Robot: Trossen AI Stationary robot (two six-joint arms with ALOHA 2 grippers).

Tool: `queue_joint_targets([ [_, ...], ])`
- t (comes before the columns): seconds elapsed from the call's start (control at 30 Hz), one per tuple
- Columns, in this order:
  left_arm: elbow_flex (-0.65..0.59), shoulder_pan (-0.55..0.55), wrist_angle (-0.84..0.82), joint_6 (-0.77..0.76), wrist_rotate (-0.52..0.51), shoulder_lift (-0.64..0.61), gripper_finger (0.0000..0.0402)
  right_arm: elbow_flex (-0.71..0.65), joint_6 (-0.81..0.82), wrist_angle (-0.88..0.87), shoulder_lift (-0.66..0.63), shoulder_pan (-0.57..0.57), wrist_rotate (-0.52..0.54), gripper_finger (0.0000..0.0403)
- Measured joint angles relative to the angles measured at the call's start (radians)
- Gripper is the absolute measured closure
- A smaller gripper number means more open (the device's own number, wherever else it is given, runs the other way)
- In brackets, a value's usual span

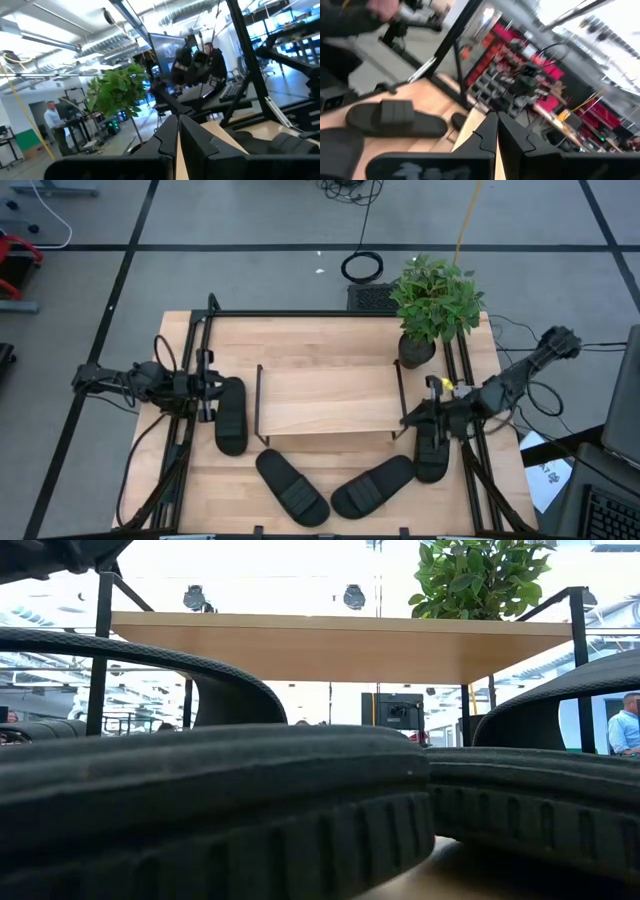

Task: Pick and place slides into the shelf
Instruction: Put the bottom left black slide on the shelf

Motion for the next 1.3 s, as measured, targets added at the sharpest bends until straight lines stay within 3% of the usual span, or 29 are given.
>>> queue_joint_targets([
  [0.4, 0.061, -0.038, 0.020, 0.027, -0.045, 0.131, 0.0376, 0.490, 0.020, -0.088, 0.539, 0.234, 0.441, 0.0398],
  [0.63, 0.061, -0.062, -0.036, -0.005, -0.059, 0.131, 0.0376, 0.595, 0.138, -0.099, 0.754, 0.288, 0.465, 0.0395],
  [0.83, 0.061, -0.063, 0.004, 0.007, -0.059, 0.131, 0.0376, 0.596, 0.226, -0.045, 0.883, 0.265, 0.502, 0.0343],
  [1.1, 0.061, -0.063, 0.064, 0.081, -0.059, 0.131, 0.0376, 0.596, 0.026, 0.203, 1.109, 0.140, 0.518, 0.0262],
  [1.3, 0.061, -0.063, 0.072, 0.083, -0.059, 0.131, 0.0376, 0.596, 0.013, 0.293, 1.167, 0.084, 0.519, 0.0214],
])
